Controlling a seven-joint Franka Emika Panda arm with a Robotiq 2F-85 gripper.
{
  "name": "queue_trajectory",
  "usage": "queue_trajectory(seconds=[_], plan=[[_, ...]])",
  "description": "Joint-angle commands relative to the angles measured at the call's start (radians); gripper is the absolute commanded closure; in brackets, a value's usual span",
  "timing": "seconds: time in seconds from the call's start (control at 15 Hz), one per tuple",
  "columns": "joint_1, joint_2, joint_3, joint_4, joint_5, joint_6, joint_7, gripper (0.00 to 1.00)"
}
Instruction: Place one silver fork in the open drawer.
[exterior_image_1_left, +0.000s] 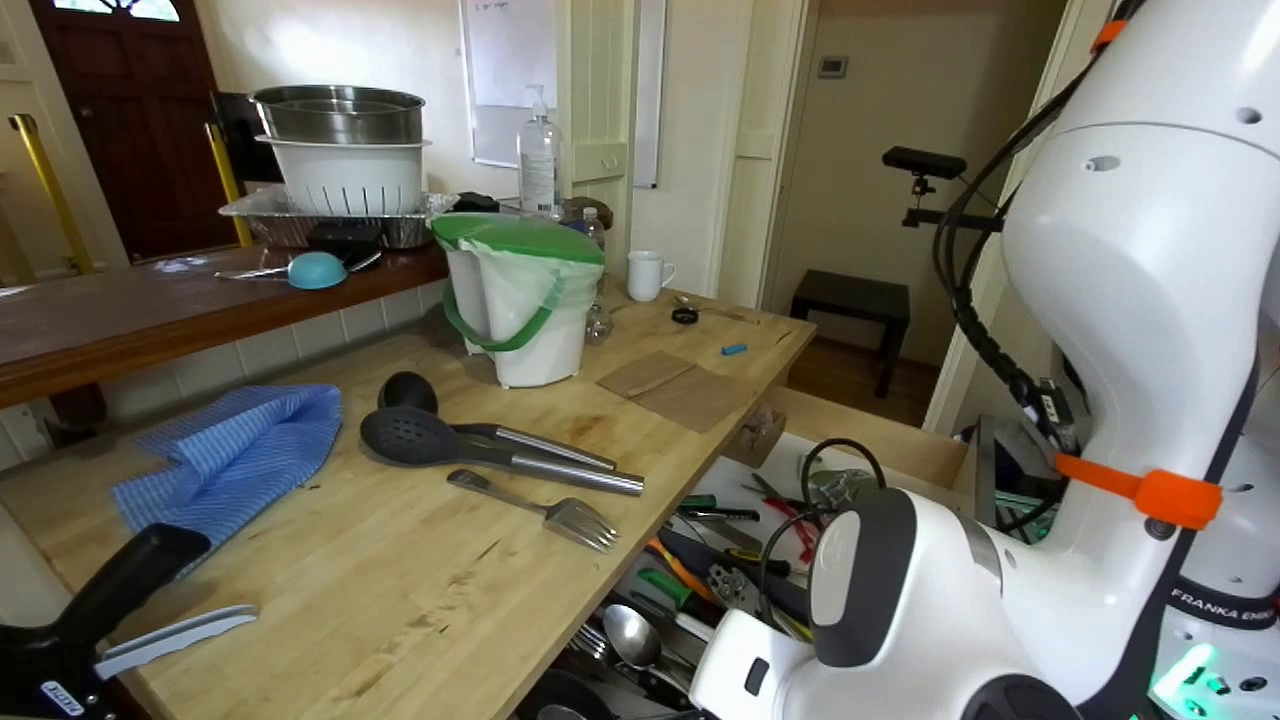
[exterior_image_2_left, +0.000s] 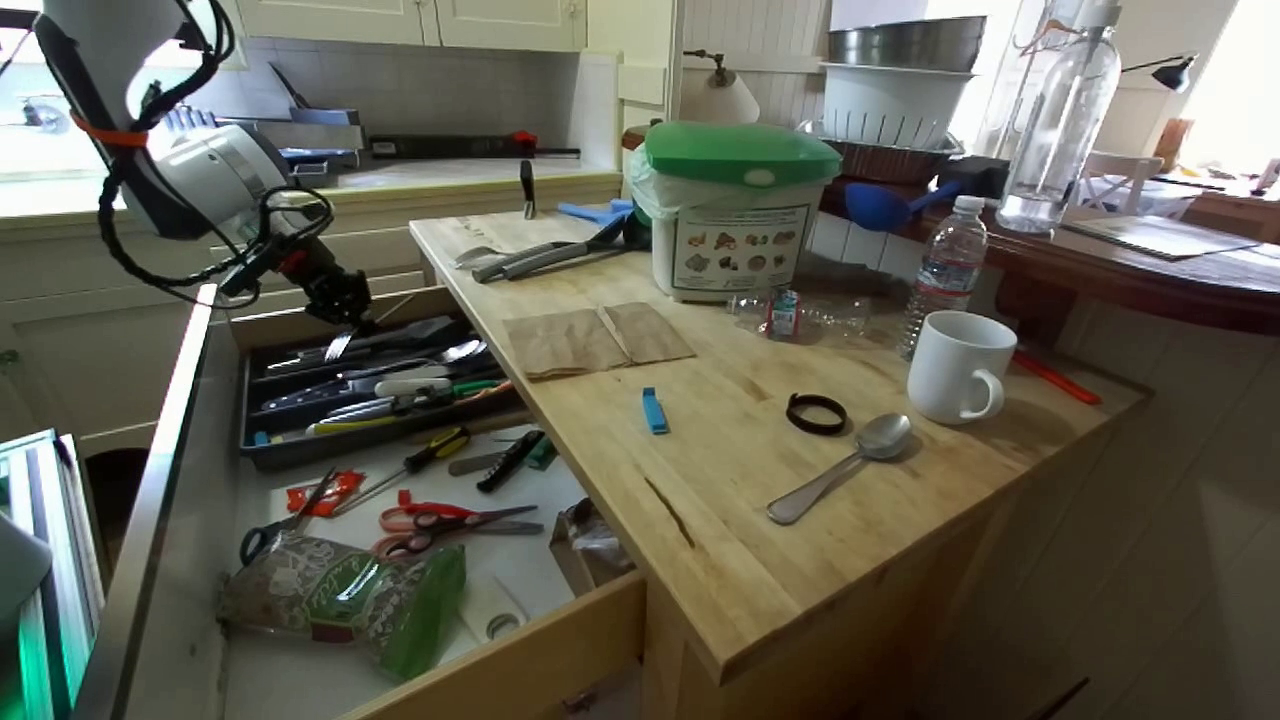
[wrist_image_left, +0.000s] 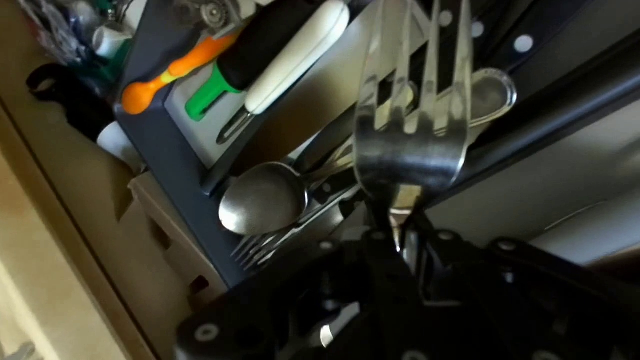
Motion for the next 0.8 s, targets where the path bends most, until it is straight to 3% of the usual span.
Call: queue_trajectory(seconds=[0.0,0.47,0.53,0.6,0.67,0.73], plan=[[-0.017,0.014,-0.044,-0.023,0.024,0.118,0.137,0.97],[0.0,0.01,-0.12,-0.068,-0.045,0.26,0.512,0.97],[0.008,0.011,-0.114,-0.061,-0.033,0.206,0.455,0.97],[-0.008,0.019,-0.106,-0.047,-0.01,0.22,0.414,0.89],[-0.007,0.02,-0.107,-0.047,-0.01,0.219,0.415,0.89],[-0.005,0.02,-0.108,-0.047,-0.011,0.218,0.415,0.97]])
